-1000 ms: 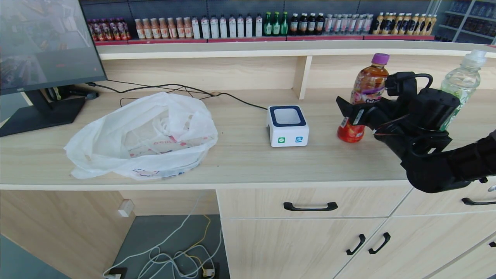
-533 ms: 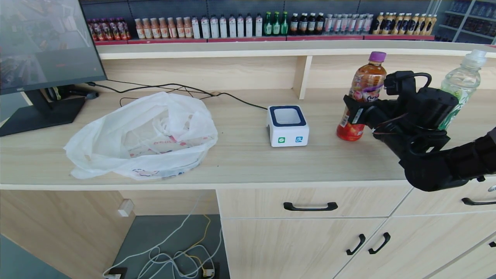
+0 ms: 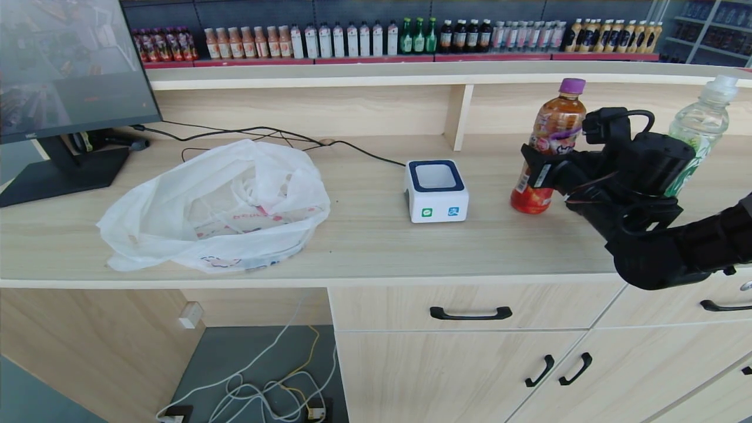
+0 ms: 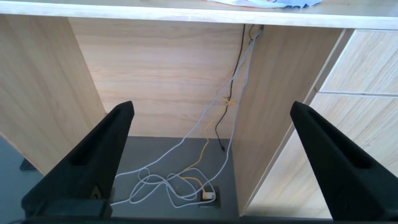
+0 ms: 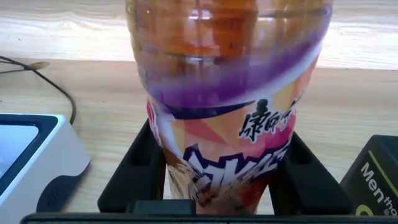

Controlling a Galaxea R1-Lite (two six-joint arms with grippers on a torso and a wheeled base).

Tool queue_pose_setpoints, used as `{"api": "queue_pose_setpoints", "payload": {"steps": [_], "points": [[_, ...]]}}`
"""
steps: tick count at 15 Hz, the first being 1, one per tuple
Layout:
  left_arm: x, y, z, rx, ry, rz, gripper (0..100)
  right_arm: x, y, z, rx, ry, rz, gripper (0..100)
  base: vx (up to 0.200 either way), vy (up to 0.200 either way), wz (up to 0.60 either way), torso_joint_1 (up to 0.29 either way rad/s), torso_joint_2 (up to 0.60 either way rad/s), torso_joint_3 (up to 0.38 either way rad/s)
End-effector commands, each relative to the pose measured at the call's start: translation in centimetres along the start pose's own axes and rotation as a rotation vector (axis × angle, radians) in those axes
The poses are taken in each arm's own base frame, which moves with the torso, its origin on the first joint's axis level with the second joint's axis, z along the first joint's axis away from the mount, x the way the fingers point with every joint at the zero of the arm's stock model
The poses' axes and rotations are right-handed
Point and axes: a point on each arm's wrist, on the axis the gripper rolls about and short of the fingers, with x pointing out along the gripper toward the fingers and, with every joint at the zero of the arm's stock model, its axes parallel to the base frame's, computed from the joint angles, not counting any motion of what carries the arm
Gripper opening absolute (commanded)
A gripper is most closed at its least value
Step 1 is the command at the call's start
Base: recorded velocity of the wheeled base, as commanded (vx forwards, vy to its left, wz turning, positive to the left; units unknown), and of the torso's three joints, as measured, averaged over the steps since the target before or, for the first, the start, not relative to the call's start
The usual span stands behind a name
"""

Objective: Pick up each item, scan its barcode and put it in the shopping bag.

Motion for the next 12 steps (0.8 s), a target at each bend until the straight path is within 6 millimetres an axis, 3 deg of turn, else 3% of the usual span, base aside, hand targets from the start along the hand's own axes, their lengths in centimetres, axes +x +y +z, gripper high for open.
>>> {"api": "queue_pose_setpoints", "payload": {"steps": [1,8,12], "points": [[0.0,0.0,0.0,-0.001,0.000,0.000,100,-0.2,0.0,0.8,0.001,-0.020,0.001,0,0.000,0.000,0.00,0.000,0.00,0.000],[0.0,0.0,0.0,-0.003,0.002,0.000,100,-1.3,0.0,3.3,0.005,-0.069,0.001,0,0.000,0.000,0.00,0.000,0.00,0.000],[0.0,0.0,0.0,-0.003,0.002,0.000,100,-4.8,0.5,5.2,0.010,-0.065,0.020,0,0.000,0.000,0.00,0.000,0.00,0.000]]}}
